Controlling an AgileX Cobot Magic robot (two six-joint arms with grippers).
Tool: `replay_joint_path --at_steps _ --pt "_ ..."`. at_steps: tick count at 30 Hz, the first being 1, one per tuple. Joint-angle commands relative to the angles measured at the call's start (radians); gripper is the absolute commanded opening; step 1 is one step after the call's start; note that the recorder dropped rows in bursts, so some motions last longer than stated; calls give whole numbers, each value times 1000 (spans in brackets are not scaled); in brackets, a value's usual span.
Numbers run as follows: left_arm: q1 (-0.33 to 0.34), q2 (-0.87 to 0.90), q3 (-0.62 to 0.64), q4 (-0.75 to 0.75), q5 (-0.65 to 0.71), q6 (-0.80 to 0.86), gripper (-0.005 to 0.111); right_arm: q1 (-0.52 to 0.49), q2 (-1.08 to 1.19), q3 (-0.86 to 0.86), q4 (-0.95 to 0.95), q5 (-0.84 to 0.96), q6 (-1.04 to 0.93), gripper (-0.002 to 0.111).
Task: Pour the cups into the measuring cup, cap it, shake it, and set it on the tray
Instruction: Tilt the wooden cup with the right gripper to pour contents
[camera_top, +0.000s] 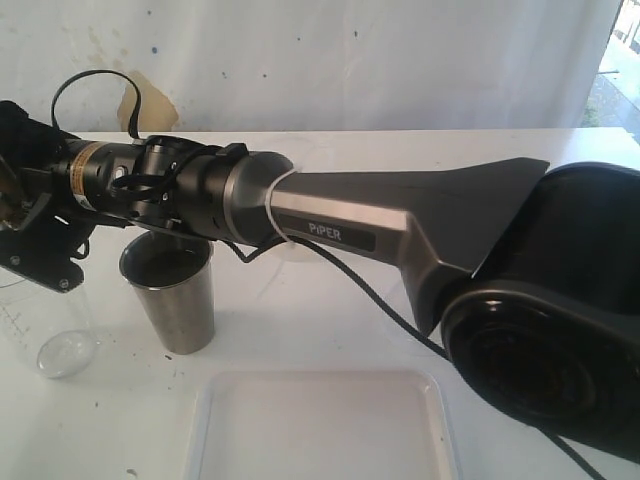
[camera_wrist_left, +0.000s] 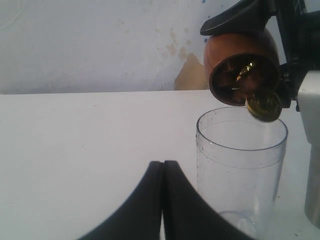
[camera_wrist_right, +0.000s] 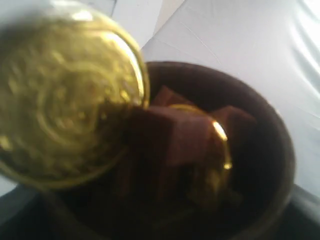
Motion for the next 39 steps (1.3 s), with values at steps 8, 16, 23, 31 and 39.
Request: replay_joint_path --at_steps 8,16,23,31,39 --pt "-1 -5 4 -9 -13 -2 0 5 -6 -12 0 -16 -11 0" --pt "-1 -5 4 -9 -13 -2 0 5 -6 -12 0 -14 -81 0" --pt "-1 -5 4 -9 -13 -2 0 7 -6 -12 0 -16 -87 0" --pt "-1 -5 4 -9 -13 -2 0 11 -6 -12 0 -13 -219 0" --pt "-1 -5 4 -9 -13 -2 0 12 -6 -12 0 -13 -277 0"
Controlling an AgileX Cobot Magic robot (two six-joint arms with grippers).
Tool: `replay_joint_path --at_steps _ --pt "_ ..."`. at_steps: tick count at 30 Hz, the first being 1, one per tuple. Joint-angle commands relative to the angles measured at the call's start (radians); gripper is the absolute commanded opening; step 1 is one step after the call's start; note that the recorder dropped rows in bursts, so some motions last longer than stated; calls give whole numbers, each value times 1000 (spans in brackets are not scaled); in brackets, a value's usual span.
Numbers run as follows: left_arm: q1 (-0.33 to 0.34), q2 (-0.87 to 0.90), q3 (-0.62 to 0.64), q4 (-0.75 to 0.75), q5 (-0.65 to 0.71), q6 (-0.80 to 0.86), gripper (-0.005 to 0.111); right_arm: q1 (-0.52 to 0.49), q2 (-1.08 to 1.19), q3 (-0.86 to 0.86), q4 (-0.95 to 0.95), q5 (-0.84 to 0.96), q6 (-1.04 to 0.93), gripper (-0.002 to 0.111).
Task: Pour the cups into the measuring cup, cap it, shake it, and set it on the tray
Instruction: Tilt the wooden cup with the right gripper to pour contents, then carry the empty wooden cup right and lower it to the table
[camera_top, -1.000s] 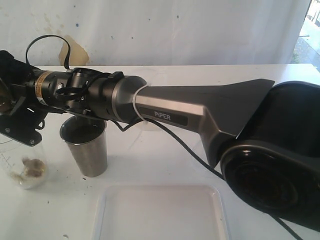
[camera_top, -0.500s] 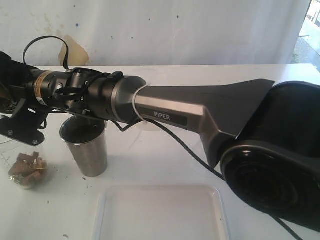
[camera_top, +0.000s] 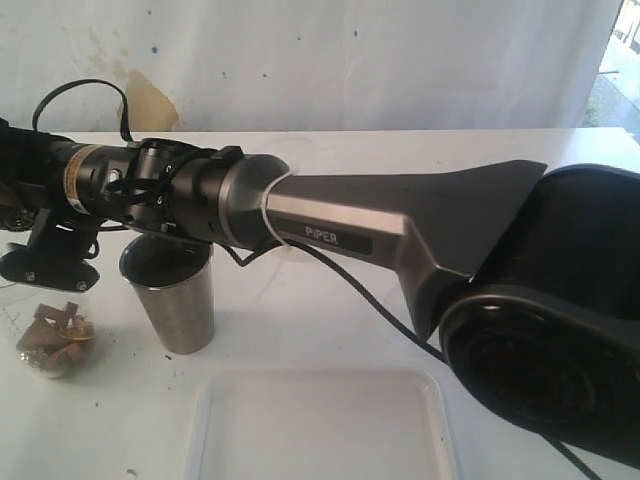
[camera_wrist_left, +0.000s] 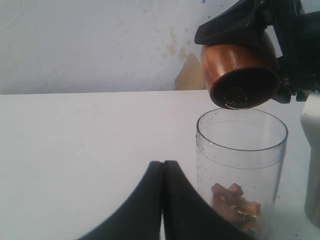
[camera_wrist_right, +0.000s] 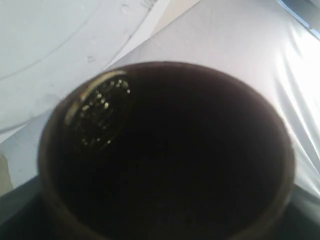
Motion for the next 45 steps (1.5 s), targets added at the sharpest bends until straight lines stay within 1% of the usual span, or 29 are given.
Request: replay_joint_path --at_steps 1,9,12,15,19,23,25,29,31,34,36,38,39,42,45 --pt "-1 -5 4 -9 -13 -2 0 2 -6 -12 0 -13 -38 0" --pt "-1 -5 4 -9 -13 -2 0 2 -6 -12 3 -19 -54 0" --pt "-1 -5 4 -9 -13 -2 0 2 -6 -12 23 -19 1 0" --pt "-1 -5 4 -9 -13 -2 0 2 -6 -12 93 -42 133 0" --pt "-1 -5 4 -9 -13 -2 0 2 -12 -12 200 -130 410 0" --pt "-1 -5 4 -9 -13 -2 0 -9 -36 -12 229 -216 662 0" --pt "-1 -5 4 -9 -13 -2 0 -13 -49 -12 229 -232 772 0" --pt "-1 -5 4 -9 -13 -2 0 -16 -65 -12 229 -229 850 0" --pt "-1 -5 4 -9 -13 -2 0 -16 -69 -12 231 -224 921 0" --pt "-1 -5 4 -9 -13 -2 0 -16 -86 -12 255 -161 1161 0" --pt "-1 -5 4 -9 -13 -2 0 -14 -109 -12 274 -88 1366 0" --pt "-1 -5 4 -9 -13 -2 0 -14 -140 -12 274 18 1520 0" --pt "-1 -5 4 -9 -13 -2 0 -14 -159 -12 274 72 1556 0" --pt "-1 -5 4 -9 -13 -2 0 -14 -221 0 274 219 1565 0" --pt "-1 -5 4 -9 -13 -2 0 -14 -285 40 274 315 1565 0"
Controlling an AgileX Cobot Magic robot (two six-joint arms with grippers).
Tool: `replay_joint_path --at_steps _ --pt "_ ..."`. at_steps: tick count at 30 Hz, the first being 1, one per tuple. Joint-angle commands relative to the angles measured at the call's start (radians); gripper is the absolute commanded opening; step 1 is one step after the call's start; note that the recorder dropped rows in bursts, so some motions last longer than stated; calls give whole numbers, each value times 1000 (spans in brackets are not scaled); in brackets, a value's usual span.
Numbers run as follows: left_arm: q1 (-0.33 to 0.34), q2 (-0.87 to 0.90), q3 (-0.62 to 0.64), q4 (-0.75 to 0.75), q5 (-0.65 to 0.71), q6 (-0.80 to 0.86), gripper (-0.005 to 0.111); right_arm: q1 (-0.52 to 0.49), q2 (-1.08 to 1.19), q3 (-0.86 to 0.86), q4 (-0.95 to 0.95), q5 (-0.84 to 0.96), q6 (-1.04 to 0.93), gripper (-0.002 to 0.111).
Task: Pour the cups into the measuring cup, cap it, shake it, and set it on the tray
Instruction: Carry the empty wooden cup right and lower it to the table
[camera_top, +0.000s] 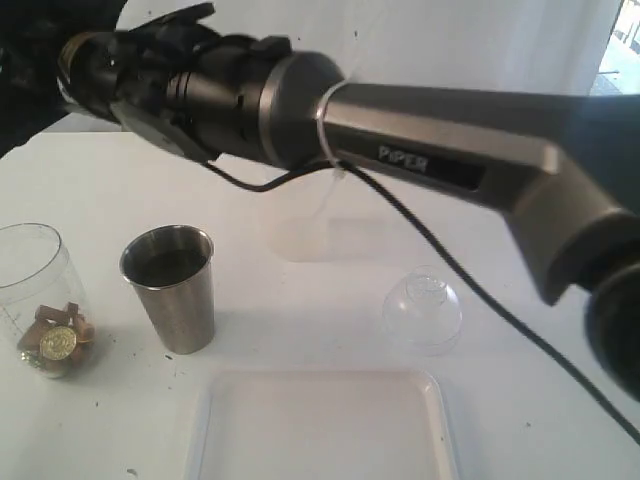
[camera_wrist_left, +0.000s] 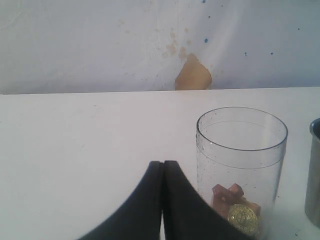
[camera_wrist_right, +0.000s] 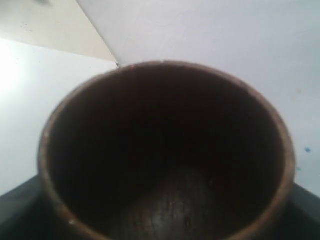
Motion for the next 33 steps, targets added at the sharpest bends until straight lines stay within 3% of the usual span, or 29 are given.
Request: replay_joint_path --at_steps 1,10,13,16,18,21,25,30,33 --pt "-1 -5 4 -9 -13 -2 0 -6 -109 56 15 151 43 0" --pt "-1 -5 4 -9 -13 -2 0 -81 -466 500 55 45 212 0" --pt "-1 -5 4 -9 -13 -2 0 -190 -700 783 99 -54 266 0" --pt "-1 -5 4 -9 -13 -2 0 -289 -856 955 104 -56 276 0" --pt "-1 -5 4 -9 -13 -2 0 -434 -917 1074 106 -96 303 0" --pt "-1 -5 4 -9 -13 -2 0 -591 -887 1135 106 -188 364 0" --pt "-1 -5 4 -9 -13 -2 0 -775 -689 1144 97 -405 367 0" --pt "-1 -5 4 -9 -13 -2 0 -828 -426 1088 97 -548 327 0" --pt "-1 -5 4 -9 -13 -2 0 -828 -262 974 97 -507 305 0"
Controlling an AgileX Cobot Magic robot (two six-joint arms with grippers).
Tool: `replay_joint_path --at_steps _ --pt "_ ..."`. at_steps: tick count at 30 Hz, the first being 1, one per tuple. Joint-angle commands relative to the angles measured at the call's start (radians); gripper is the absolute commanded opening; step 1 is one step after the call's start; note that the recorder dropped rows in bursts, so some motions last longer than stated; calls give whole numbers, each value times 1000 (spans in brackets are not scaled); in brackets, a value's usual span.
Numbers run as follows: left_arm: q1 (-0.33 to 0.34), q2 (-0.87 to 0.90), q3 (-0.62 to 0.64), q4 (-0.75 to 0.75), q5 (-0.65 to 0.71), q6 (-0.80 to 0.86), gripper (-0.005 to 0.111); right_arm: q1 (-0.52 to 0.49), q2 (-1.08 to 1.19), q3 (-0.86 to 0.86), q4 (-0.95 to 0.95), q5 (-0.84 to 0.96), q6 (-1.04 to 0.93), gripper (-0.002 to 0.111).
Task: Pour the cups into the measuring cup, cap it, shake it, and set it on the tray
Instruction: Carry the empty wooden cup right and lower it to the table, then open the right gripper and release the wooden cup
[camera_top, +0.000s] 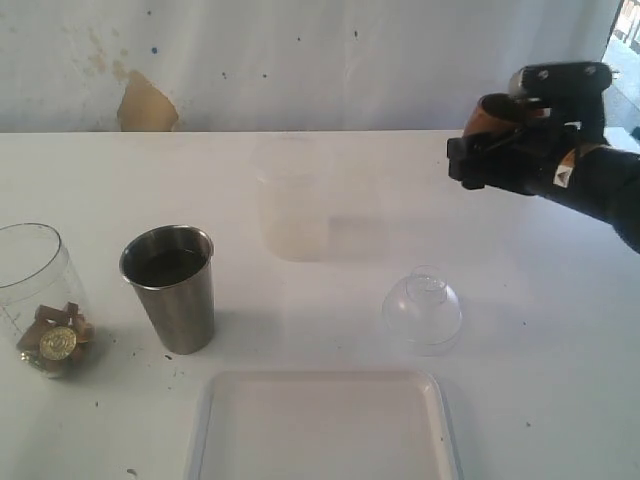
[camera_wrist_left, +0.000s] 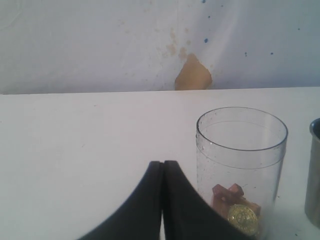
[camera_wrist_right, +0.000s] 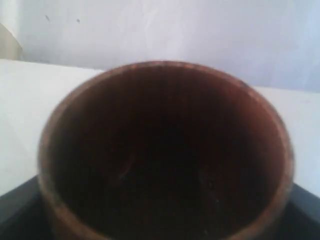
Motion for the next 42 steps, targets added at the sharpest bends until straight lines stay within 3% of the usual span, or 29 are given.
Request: replay_joint_path --at_steps 1,5,11,14,16,17,21,24,35,42 --pt "-1 -5 4 -9 -13 -2 0 -10 202 -156 -3 1 -24 0" --pt "-1 -5 4 -9 -13 -2 0 -10 336 -282 -3 1 -38 0" --pt "-1 -5 4 -9 -13 -2 0 -10 432 -324 -6 -17 -197 0" --pt "-1 -5 4 -9 -13 -2 0 -10 457 -324 -6 -33 -193 9" --pt "-1 -5 4 -9 -13 -2 0 -10 467 -324 -6 -52 -193 26" --pt "-1 -5 4 -9 -13 -2 0 -10 469 -324 -6 -65 -193 41" --pt "-1 -5 4 -9 -13 -2 0 -10 471 -324 -2 -129 -193 82" --pt "-1 -5 4 -9 -13 -2 0 -5 471 -324 -2 -191 -193 94" --pt "-1 -5 4 -9 -13 -2 0 14 450 -324 -2 -221 -191 95" --pt "-1 -5 4 -9 -13 -2 0 16 296 -323 -2 -139 -87 95"
